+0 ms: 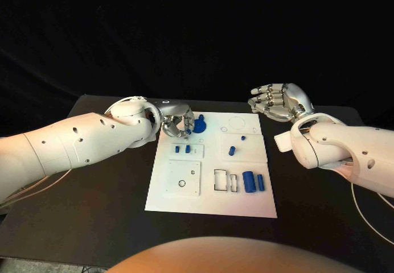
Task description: Assemble the parts on the task board
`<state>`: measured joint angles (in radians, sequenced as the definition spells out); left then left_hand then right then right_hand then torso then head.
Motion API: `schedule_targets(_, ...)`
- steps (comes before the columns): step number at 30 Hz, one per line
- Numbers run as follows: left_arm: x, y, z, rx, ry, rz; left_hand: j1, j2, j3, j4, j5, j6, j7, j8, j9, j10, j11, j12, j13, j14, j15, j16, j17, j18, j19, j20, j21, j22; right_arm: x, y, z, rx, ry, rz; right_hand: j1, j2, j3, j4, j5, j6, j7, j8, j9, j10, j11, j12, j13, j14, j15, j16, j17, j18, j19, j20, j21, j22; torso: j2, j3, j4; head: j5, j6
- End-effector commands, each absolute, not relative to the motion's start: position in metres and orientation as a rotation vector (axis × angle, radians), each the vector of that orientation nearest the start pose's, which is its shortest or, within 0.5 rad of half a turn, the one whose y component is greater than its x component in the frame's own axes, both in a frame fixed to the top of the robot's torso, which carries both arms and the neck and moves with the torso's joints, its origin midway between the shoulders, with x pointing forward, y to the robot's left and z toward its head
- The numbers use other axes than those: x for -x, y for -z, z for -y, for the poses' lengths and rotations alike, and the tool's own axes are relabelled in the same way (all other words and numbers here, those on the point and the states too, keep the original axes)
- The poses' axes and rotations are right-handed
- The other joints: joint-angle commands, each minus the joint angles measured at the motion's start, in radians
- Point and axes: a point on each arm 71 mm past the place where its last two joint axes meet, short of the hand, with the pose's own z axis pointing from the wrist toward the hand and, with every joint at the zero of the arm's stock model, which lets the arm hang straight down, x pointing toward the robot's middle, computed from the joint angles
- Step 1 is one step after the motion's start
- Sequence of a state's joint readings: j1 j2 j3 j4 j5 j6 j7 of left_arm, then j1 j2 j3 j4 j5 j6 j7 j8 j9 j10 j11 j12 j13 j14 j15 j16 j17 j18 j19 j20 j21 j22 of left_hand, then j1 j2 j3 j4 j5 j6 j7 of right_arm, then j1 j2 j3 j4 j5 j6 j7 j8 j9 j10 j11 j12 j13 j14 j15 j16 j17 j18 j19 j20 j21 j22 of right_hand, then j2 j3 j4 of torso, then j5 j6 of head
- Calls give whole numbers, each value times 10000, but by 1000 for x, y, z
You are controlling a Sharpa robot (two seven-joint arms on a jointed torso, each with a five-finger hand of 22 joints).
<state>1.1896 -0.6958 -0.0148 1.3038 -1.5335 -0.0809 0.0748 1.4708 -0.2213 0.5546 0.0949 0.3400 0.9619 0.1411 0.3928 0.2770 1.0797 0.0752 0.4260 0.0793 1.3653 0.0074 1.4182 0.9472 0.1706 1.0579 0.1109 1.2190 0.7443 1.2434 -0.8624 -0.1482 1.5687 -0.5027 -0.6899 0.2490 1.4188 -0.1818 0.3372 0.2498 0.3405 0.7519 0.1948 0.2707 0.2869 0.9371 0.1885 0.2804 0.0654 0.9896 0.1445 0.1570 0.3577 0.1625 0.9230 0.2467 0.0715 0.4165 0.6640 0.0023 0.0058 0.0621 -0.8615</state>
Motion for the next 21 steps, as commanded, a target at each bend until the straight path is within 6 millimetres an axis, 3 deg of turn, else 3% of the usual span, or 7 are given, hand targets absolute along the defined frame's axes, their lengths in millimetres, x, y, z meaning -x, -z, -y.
schedule_targets(1, -515, 207, -180, -3696, 6966, -18322, -90, -22, -2, -39, -44, 66, 7, -60, 5, 78, 17, -59, 15, 62, -10, 26, -12, -96, 67, 0, 33, -1, -477, 185, 218, -6804, -10683, -14237, -110, -23, 47, -5, -35, 70, 644, -28, -11, 4, 56, -39, -14, -45, 32, -38, -9, 178, 20, 56, -66, -9, 11, -3, -10, 18, -1)
schedule_targets(21, -518, 213, -184, -3685, 6689, -18789, -136, -46, -9, -57, -57, 82, 1, -79, 10, 104, 14, -104, 19, 46, -11, 5, -75, -86, 25, 1, 6, -60, -477, 185, 217, -6795, -10698, -14256, -110, -23, 47, -5, -35, 70, 644, -28, -11, 4, 56, -39, -14, -45, 32, -38, -9, 178, 20, 56, -66, -9, 14, 5, -31, 64, -54)
